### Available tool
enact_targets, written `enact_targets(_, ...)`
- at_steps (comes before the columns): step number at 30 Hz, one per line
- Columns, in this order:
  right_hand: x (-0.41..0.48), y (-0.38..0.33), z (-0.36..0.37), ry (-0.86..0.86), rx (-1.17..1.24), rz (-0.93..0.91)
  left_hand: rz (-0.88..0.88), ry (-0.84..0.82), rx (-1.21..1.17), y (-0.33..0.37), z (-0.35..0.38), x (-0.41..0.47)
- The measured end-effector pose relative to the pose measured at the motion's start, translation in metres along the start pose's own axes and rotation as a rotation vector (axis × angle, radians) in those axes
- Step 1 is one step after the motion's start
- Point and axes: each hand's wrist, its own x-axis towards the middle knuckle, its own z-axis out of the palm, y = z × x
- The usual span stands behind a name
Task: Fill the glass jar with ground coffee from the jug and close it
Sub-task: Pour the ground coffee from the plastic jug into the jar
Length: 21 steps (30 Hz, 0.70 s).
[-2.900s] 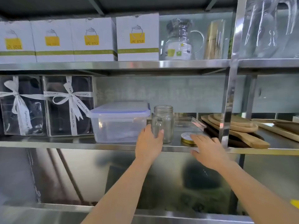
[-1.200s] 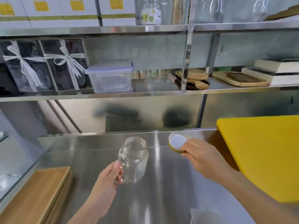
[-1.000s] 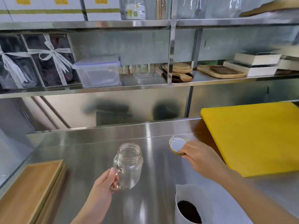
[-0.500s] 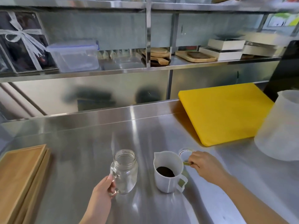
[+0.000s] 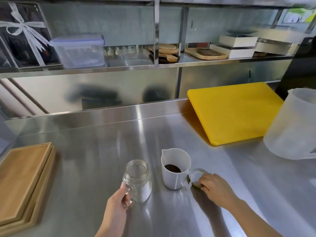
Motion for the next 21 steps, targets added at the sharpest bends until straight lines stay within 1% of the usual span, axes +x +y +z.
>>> enact_targets(4,-0.008,-0.008,0.004,-0.083,-0.013,0.061,-0.014,0.029,0.014,-0.010,-0.003,0.001)
enact_targets(8,-0.007,-0.011,-0.001,-0.073,0.018,0.057,0.082,0.068,0.176,-0.016,-0.006,-0.004)
enact_targets(10,-0.005,-0.016,-0.008,-0.027,0.082,0.085,0.141,0.075,0.210,-0.017,-0.007,-0.007)
enact_targets(12,-0.003,-0.026,-0.017,0.065,0.236,0.184,0.176,0.060,0.234,-0.016,-0.005,-0.011)
enact_targets(14,0.001,-0.038,-0.028,0.123,0.512,0.314,0.192,0.056,0.247,-0.016,-0.005,-0.012)
enact_targets(16,0.004,-0.049,-0.037,0.128,0.772,0.396,0.192,0.054,0.256,-0.016,-0.006,-0.011)
enact_targets(19,0.005,-0.061,-0.047,0.125,1.005,0.423,0.184,0.045,0.279,-0.017,-0.007,-0.011)
enact_targets(21,0.004,-0.066,-0.049,0.117,1.114,0.421,0.179,0.040,0.299,-0.017,-0.006,-0.012)
